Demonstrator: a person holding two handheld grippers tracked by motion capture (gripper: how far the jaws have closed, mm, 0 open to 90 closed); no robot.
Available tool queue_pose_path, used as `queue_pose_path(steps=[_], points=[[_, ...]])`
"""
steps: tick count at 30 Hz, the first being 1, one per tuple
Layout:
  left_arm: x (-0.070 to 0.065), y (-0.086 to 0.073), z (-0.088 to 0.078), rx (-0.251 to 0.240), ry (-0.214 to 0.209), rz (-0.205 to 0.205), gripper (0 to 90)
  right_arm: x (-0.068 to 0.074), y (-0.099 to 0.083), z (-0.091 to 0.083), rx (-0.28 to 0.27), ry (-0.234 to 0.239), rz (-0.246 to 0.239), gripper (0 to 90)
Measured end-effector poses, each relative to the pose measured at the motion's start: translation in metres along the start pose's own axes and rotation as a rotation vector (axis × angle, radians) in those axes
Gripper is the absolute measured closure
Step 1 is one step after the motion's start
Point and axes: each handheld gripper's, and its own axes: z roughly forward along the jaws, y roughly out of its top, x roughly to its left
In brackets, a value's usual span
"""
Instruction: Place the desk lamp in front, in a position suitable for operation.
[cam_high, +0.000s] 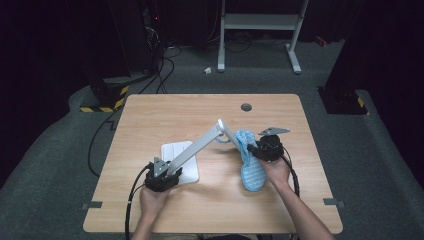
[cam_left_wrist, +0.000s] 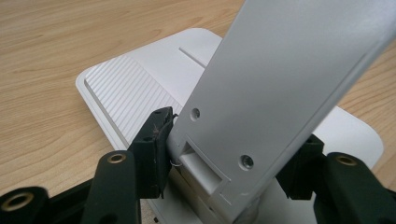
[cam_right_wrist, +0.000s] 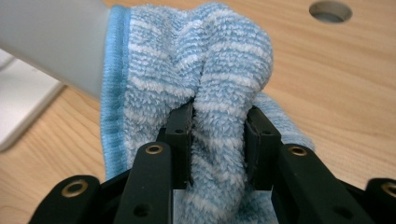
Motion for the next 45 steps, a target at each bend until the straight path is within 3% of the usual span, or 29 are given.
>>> queue_pose_path(steps=[14,29,34,38,45], points=[[0.000,0.000,0.000,0.001,0.001,-0.002,44.6,0.032,0.042,-0.050,-0.142,0.096,-0.085,66.6],[0.000,0.000,0.000,0.000,0.000,-0.003,44.6,0.071,0.084,-0.098,-0.293,0.152,-0.196,65.8],[0.000,0.000,0.000,0.001,0.001,-0.002,44.6,0.077,0.088,-0.101,-0.302,0.127,-0.228,65.9],[0.000,0.000,0.000,0.003,0.001,0.002,44.7,0.069,0.084,-0.095,-0.300,0.146,-0.185,65.9],[0.000,0.000,0.000,0.003,0.002,0.002,44.8,0.055,0.070,-0.077,-0.261,0.129,-0.139,65.9]])
